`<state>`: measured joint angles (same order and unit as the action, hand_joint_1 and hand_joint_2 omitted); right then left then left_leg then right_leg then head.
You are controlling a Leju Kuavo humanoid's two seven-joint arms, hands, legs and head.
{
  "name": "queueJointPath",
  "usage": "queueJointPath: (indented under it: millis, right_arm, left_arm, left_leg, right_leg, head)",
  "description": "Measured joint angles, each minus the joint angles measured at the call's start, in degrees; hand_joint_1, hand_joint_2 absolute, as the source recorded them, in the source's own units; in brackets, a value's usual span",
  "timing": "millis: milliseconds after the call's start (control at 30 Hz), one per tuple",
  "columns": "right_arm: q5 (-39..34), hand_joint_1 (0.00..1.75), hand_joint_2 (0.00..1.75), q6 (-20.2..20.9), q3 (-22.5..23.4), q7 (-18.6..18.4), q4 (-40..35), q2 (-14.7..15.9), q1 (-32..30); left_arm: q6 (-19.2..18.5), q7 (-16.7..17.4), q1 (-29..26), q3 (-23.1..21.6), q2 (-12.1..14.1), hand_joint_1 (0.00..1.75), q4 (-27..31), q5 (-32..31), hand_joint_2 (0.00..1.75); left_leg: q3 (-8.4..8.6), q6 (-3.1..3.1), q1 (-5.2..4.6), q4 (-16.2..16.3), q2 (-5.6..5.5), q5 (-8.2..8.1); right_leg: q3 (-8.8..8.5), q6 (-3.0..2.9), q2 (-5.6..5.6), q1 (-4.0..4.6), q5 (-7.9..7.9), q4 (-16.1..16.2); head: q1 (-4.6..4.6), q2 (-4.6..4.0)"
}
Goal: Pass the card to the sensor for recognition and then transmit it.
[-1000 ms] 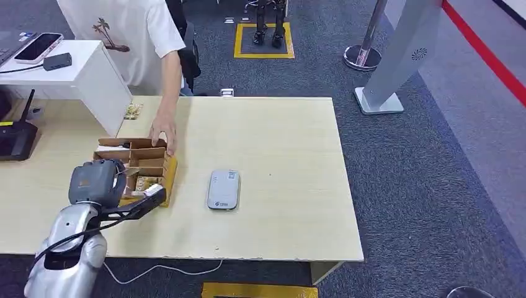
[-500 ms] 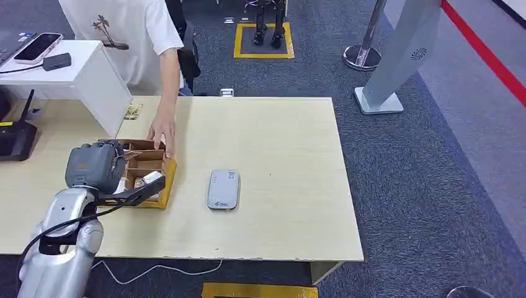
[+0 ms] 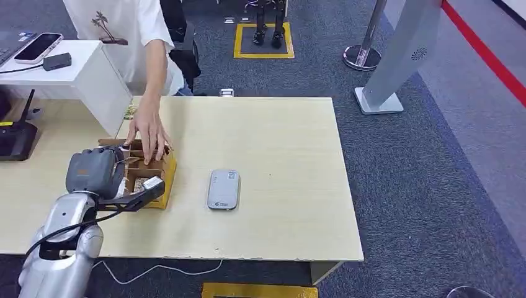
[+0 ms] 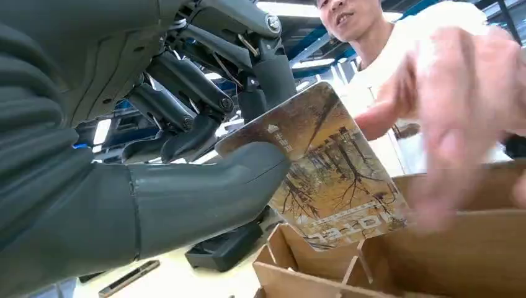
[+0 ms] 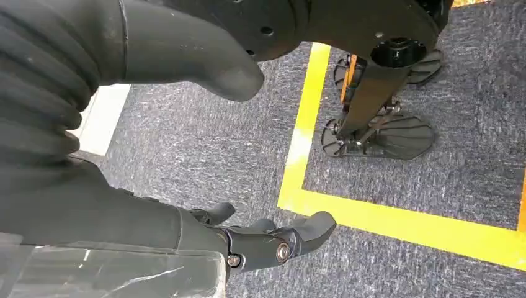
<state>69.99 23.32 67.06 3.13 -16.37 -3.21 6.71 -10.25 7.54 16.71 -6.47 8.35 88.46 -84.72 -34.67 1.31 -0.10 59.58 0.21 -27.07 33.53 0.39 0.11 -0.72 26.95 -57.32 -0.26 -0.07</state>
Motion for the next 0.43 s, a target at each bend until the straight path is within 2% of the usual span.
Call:
queueJointPath:
  millis: [433]
  right_arm:
    - [1.0,0.00,1.75,0.0,0.0,0.0,0.0,0.0,0.0]
  left_arm:
    - [0.4,0.0,0.0,0.0,0.0,1.75,0.0,-0.8,1.75]
  left_leg:
    - [0.01,0.00,0.00,0.0,0.00,0.00]
  right_leg:
    - [0.00,0.00,0.00,0.00,0.00,0.0]
  head:
    - [0.02,0.00]
